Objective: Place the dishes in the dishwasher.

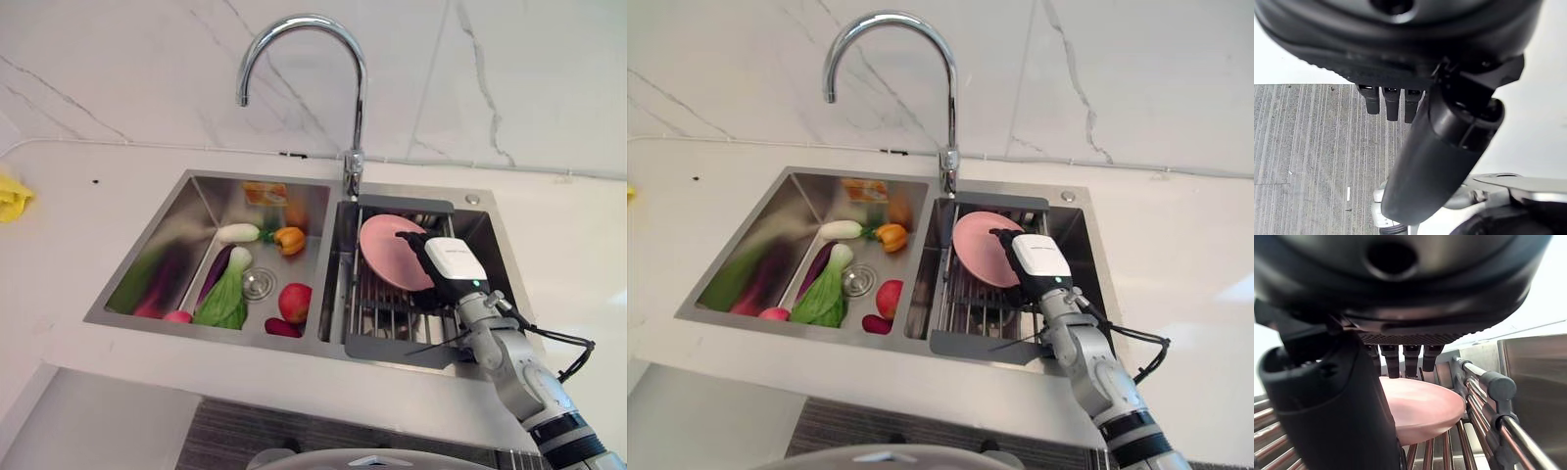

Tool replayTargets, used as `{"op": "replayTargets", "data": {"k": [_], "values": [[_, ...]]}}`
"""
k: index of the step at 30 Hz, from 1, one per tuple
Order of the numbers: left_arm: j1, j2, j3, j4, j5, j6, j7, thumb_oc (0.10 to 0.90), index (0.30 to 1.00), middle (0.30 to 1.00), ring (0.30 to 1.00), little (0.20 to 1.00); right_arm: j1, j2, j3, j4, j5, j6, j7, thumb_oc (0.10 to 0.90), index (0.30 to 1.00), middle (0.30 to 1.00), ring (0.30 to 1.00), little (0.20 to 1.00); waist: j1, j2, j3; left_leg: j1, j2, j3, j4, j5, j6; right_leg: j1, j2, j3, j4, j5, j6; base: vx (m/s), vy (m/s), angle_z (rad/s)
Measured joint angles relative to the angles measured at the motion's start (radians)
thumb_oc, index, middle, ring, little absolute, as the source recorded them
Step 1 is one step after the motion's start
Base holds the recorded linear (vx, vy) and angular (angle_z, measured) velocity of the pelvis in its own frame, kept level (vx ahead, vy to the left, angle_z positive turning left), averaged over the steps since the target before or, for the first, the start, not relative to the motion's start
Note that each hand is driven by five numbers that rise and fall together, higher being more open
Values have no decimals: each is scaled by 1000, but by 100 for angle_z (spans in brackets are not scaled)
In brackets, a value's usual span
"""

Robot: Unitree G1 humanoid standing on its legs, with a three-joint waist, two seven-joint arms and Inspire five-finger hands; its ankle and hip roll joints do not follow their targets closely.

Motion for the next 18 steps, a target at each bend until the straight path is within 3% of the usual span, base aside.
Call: {"op": "replayTargets", "data": {"k": [2, 3, 4, 5, 18], "values": [[2, -4, 0, 0, 0, 0, 6, 800, 900, 900, 900, 900, -7, -1, 6, 14, -17, 20, -48, 800, 900, 900, 900, 900, 3, 6, -1, 0, 0, -2, 0, 0, 0, 2, -1, -2, -1, -1, 0, -17, 0, 1], [3, -6, 0, 0, 0, -1, 8, 800, 900, 900, 900, 900, -23, -2, 15, 37, -39, 29, -65, 678, 716, 716, 716, 716, 2, 10, 0, 0, 0, -2, 0, 0, 0, 2, -1, -2, -1, 0, 0, -35, -1, 2], [3, -6, 0, 0, 0, -1, 8, 800, 900, 900, 900, 900, -23, -2, 15, 37, -39, 29, -65, 678, 716, 716, 716, 716, 2, 10, 0, 0, 0, -2, 0, 0, 0, 2, -1, -2, -1, 0, 0, 0, 0, 0], [3, -6, -1, 0, 0, -3, 8, 800, 900, 900, 900, 900, -25, -2, 17, 44, -41, 30, -75, 400, 300, 300, 300, 300, 3, 12, 0, -1, 0, -3, 0, 1, 1, 2, 0, -4, 0, 0, 0, 0, 0, 0], [2, -15, -21, 0, 3, -18, 24, 800, 900, 900, 900, 900, -24, -78, 13, -26, -77, 11, -192, 400, 300, 300, 300, 300, 0, 31, 2, -10, -2, -26, 0, 4, 1, 7, -2, -26, -1, -2, 1, -3, -2, 4]]}}
